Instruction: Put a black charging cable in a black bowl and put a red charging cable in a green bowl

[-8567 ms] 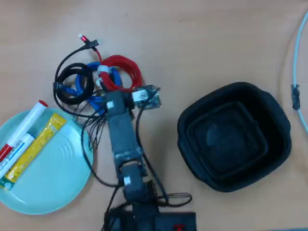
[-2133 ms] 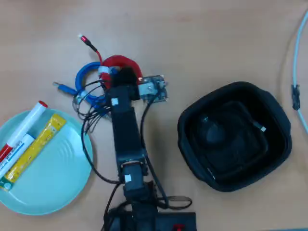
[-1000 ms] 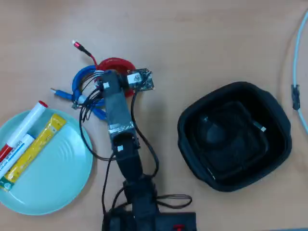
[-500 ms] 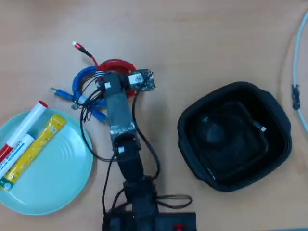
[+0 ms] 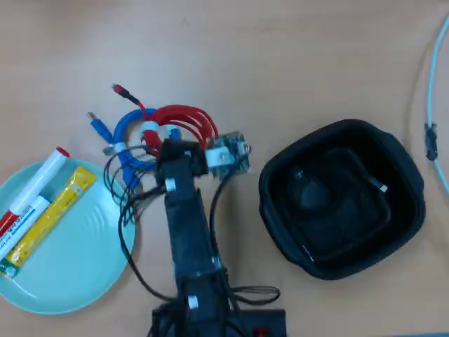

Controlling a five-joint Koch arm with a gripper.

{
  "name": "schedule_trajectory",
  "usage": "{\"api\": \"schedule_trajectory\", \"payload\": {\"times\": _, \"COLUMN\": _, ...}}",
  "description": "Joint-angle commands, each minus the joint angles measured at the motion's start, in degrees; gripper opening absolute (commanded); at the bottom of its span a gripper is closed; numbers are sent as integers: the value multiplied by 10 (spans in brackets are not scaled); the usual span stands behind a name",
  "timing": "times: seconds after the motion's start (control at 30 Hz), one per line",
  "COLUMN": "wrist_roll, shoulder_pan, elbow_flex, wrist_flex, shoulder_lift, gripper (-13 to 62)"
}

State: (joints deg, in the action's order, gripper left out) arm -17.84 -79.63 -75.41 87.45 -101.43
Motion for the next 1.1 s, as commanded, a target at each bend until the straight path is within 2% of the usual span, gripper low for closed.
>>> {"api": "schedule_trajectory", "payload": {"times": 0.0, "wrist_roll": -3, "shoulder_pan": 2, "elbow_flex": 12, "wrist_flex": -35, "shoulder_lift": -63, "gripper": -79}}
{"api": "schedule_trajectory", "payload": {"times": 0.2, "wrist_roll": 53, "shoulder_pan": 34, "elbow_flex": -39, "wrist_flex": -70, "shoulder_lift": -125, "gripper": -78}}
{"api": "schedule_trajectory", "payload": {"times": 0.43, "wrist_roll": 102, "shoulder_pan": 225, "elbow_flex": -45, "wrist_flex": -71, "shoulder_lift": -140, "gripper": -79}}
{"api": "schedule_trajectory", "payload": {"times": 0.77, "wrist_roll": -47, "shoulder_pan": 484, "elbow_flex": -46, "wrist_flex": -118, "shoulder_lift": -125, "gripper": -79}}
{"api": "schedule_trajectory", "payload": {"times": 1.0, "wrist_roll": -134, "shoulder_pan": 560, "elbow_flex": -42, "wrist_flex": -165, "shoulder_lift": -39, "gripper": -75}}
{"api": "schedule_trajectory", "payload": {"times": 1.07, "wrist_roll": -134, "shoulder_pan": 585, "elbow_flex": -40, "wrist_flex": -188, "shoulder_lift": -19, "gripper": -44}}
